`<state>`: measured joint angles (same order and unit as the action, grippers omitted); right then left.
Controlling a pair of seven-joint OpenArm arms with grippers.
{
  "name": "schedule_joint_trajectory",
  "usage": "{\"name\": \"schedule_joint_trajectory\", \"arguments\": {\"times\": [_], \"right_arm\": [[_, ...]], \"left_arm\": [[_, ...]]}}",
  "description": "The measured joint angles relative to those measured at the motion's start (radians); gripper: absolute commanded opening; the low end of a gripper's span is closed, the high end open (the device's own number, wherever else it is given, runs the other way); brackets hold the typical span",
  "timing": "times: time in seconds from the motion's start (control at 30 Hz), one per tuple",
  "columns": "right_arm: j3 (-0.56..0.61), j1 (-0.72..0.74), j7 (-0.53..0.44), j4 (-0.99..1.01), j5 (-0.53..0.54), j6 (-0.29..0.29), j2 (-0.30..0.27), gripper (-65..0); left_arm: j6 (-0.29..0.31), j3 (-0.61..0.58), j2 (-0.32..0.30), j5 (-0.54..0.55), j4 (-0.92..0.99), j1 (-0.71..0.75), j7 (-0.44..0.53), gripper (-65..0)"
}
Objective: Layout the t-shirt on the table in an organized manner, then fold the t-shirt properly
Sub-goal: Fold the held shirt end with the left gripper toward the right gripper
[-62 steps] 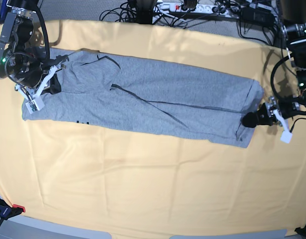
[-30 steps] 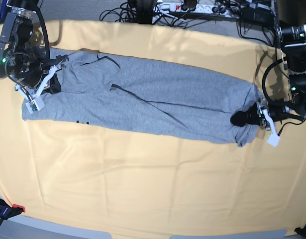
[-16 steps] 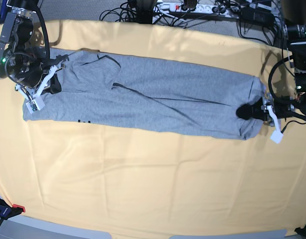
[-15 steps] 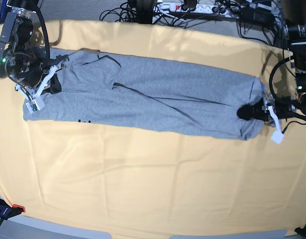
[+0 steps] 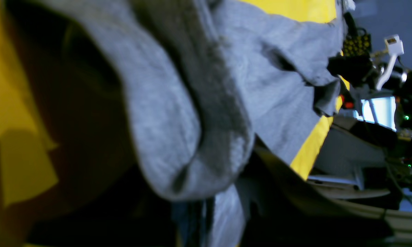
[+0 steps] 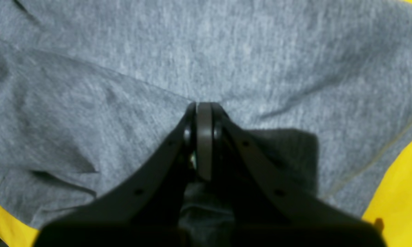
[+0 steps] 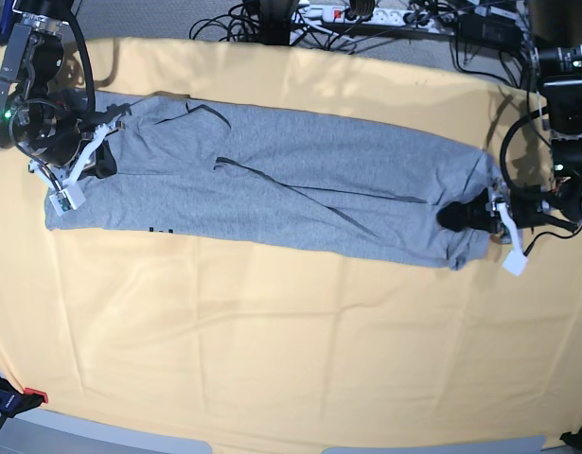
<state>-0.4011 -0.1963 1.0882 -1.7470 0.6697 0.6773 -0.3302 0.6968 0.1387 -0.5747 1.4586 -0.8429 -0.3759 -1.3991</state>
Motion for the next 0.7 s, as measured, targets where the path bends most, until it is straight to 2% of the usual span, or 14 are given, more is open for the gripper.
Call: {"name": "schedule_joint_trajectory", "arguments": {"times": [0.33, 0.7], "right_arm": [[0.000, 0.000, -0.004, 0.000, -0.001, 0.000, 0.001, -65.0], [0.000, 0.000, -0.013, 0.000, 0.000, 0.000, 0.000, -65.0]], "left_arm": [[-0.015, 0.000, 0.087, -0.004, -0.291, 0.003, -0.008, -65.0], [-0.004, 0.000, 0.309, -0.008, -0.336, 0.026, -0.014, -65.0]]}}
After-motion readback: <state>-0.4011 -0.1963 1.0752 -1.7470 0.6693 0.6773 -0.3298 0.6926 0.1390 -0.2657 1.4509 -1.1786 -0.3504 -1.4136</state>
